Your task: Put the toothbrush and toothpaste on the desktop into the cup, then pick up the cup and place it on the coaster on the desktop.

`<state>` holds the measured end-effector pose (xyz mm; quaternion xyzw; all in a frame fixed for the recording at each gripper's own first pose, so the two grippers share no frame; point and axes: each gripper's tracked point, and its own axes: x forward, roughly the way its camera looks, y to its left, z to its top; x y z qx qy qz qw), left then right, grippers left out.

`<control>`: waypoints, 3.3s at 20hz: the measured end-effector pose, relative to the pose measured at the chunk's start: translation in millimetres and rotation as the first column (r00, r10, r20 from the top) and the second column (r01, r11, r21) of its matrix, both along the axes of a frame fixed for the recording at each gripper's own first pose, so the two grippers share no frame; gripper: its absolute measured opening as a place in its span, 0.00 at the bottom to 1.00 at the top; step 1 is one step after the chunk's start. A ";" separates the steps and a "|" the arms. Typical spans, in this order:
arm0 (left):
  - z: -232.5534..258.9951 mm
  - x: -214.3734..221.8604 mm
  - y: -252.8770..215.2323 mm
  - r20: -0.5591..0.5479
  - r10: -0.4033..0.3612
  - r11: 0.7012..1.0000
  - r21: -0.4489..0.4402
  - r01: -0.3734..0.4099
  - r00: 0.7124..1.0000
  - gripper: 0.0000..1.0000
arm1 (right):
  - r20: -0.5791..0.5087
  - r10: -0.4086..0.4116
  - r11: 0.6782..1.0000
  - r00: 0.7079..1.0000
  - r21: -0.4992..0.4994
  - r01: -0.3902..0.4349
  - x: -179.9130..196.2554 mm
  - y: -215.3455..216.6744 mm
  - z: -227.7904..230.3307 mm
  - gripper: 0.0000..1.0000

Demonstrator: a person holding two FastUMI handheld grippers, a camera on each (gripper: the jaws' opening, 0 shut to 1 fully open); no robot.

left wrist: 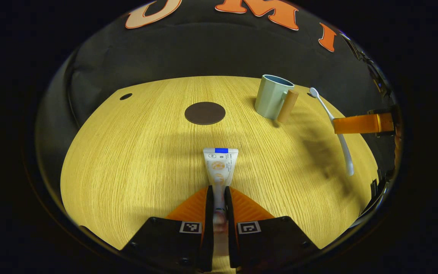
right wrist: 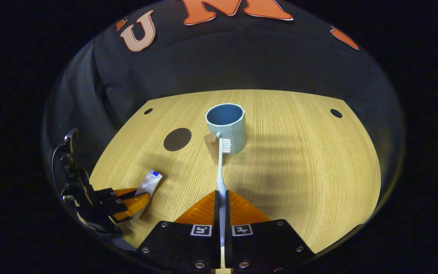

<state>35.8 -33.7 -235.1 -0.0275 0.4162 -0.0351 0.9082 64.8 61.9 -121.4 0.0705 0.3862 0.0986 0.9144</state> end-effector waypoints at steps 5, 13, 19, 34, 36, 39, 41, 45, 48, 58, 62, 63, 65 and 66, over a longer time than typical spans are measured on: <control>-0.1 -1.1 0.8 0.010 0.005 1.000 0.001 -0.005 1.000 0.20 | 0.080 -0.002 1.000 0.997 -0.015 0.003 20.2 -5.6 20.9 0.05; -0.1 -0.9 0.8 0.030 0.008 1.000 0.012 -0.008 1.000 0.20 | 0.189 -0.010 0.999 0.982 0.034 0.003 56.0 -1.3 50.1 0.05; 0.0 -1.1 1.9 0.068 0.001 1.000 0.010 -0.001 0.998 0.20 | 0.327 -0.040 0.998 0.944 0.052 0.025 93.3 1.6 66.7 0.04; 21.3 -8.5 0.3 0.170 0.011 0.999 0.050 -0.020 0.985 0.20 | 0.531 -0.073 0.997 0.844 0.064 0.046 150.5 0.3 118.0 0.04; 24.8 -9.3 0.3 0.181 0.012 0.999 0.050 -0.021 0.983 0.20 | 0.562 -0.091 0.996 0.822 0.055 0.073 160.4 -5.1 121.2 0.04; 24.2 -7.7 1.8 0.183 0.018 0.999 0.043 -0.026 0.983 0.20 | 0.597 -0.099 0.995 0.796 0.039 0.094 172.7 -7.0 123.2 0.04; 25.6 -9.1 1.6 0.184 0.028 0.998 0.046 -0.037 0.983 0.20 | 0.604 -0.101 0.994 0.790 0.036 0.100 181.3 -7.2 121.3 0.04; 33.8 -16.8 2.9 0.181 0.053 0.997 0.051 -0.063 0.982 0.20 | 0.584 -0.107 0.994 0.805 0.044 0.099 196.7 -1.8 101.4 0.04; 45.3 -20.8 2.5 0.181 0.071 0.995 0.052 -0.082 0.981 0.20 | 0.550 -0.085 0.996 0.831 0.038 0.077 198.5 8.1 83.0 0.04; 86.9 -29.7 7.9 0.217 0.103 0.992 0.048 -0.116 0.971 0.20 | 0.493 -0.043 0.997 0.869 -0.031 0.067 198.2 15.8 52.0 0.05; 94.3 -25.4 11.2 0.233 0.119 0.990 0.044 -0.133 0.965 0.20 | 0.472 -0.040 0.997 0.881 -0.038 0.066 195.9 15.8 44.5 0.05; 95.4 -25.0 10.9 0.233 0.118 0.990 0.042 -0.132 0.965 0.20 | 0.466 -0.038 0.997 0.884 -0.039 0.064 192.6 14.4 42.1 0.06; 95.7 -25.0 11.2 0.228 0.123 0.990 0.038 -0.135 0.966 0.20 | 0.438 -0.040 0.997 0.898 -0.042 0.064 188.6 11.9 33.8 0.09; 95.9 -26.1 10.8 0.226 0.125 0.990 0.035 -0.136 0.966 0.20 | 0.420 -0.039 0.997 0.907 -0.047 0.064 185.4 10.7 29.7 0.10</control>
